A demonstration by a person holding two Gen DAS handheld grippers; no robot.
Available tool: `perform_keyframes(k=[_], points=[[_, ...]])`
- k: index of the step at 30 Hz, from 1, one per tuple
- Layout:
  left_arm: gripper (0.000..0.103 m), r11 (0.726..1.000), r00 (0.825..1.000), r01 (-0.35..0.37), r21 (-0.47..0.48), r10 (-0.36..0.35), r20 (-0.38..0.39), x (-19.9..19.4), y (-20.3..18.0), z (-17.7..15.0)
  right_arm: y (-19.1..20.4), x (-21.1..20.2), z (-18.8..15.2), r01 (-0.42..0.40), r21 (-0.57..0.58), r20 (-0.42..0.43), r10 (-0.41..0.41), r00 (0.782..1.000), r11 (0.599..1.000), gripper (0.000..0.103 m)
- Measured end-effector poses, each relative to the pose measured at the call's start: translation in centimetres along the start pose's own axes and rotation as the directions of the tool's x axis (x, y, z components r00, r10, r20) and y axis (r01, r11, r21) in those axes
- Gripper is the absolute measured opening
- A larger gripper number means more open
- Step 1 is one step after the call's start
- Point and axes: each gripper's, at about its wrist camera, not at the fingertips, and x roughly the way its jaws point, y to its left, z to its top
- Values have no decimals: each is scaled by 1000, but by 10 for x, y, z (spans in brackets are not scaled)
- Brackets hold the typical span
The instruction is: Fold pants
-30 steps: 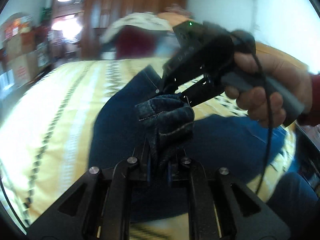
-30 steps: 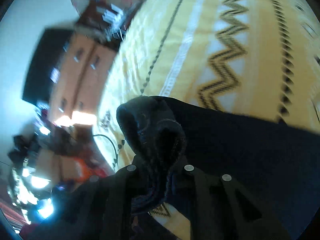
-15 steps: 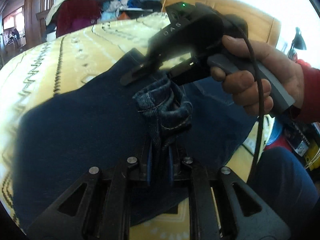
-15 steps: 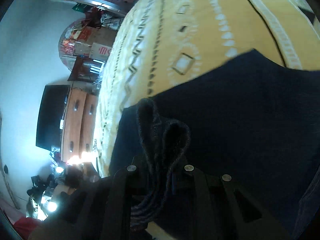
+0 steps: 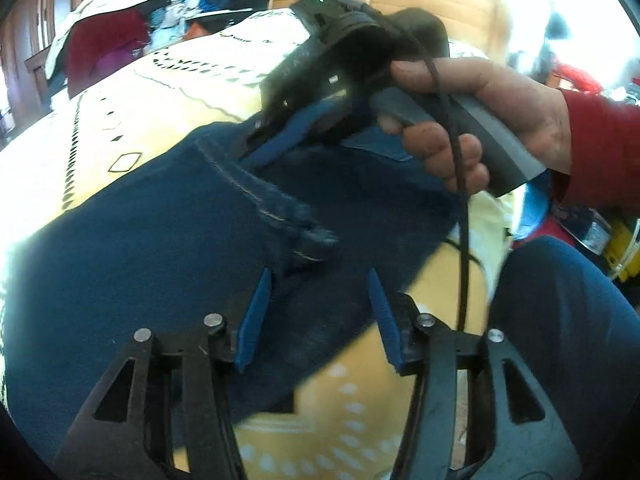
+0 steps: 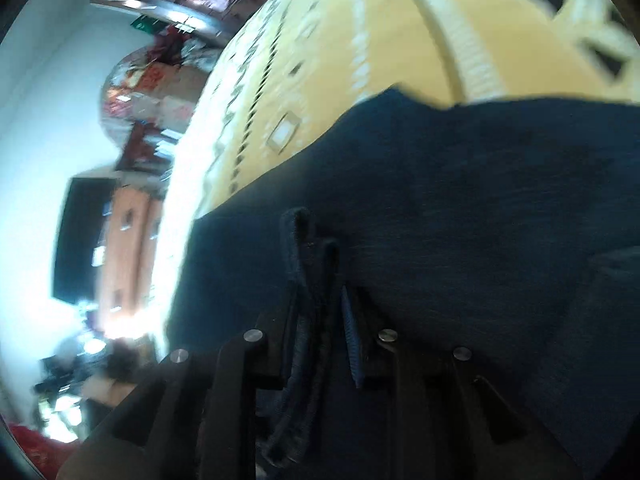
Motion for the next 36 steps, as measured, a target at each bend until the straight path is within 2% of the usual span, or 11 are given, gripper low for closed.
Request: perform_keyframes(k=[1, 5, 8, 11, 13, 15, 20, 23, 27, 32, 36], points=[[52, 1000, 1000, 9, -18, -9, 2, -5, 1, -1, 10, -11, -6, 44, -30, 47, -43, 998, 999, 29], [51, 975, 998, -10, -223, 22, 51, -34, 40, -10, 55, -23, -40, 65, -166, 120, -45, 992, 984, 29], [51, 924, 991, -48, -379, 91, 97, -67, 81, -21, 73, 0, -64, 141, -258, 93, -121, 988, 956, 29], [52, 856, 976, -110, -506, 188, 106, -96, 125, -37, 53, 12, -80, 213, -235, 93, -197, 976, 948, 23], [52, 816, 967, -150, -558, 239, 89, -108, 143, -49, 42, 11, -85, 177, -200, 106, -158, 982, 964, 22], [52, 790, 961, -166, -590, 263, 83, -116, 156, -59, 53, 7, -87, 218, -217, 125, -195, 973, 952, 30], [52, 823, 971, -136, -552, 220, 89, -103, 147, -62, 102, -14, -104, 287, -348, 269, -198, 943, 892, 31], [52, 813, 974, -159, -561, 221, 45, -86, 147, -79, 109, 10, -118, 333, -423, 233, -255, 939, 843, 32], [52, 814, 973, -185, -551, 231, 14, -88, 144, -72, 104, 21, -132, 354, -431, 242, -272, 931, 830, 32], [53, 829, 970, -171, -532, 236, 55, -108, 146, -59, 124, -9, -84, 322, -409, 291, -213, 933, 854, 33], [53, 827, 975, -172, -535, 219, 24, -99, 147, -70, 104, 22, -15, 387, -353, 248, -313, 917, 852, 31]])
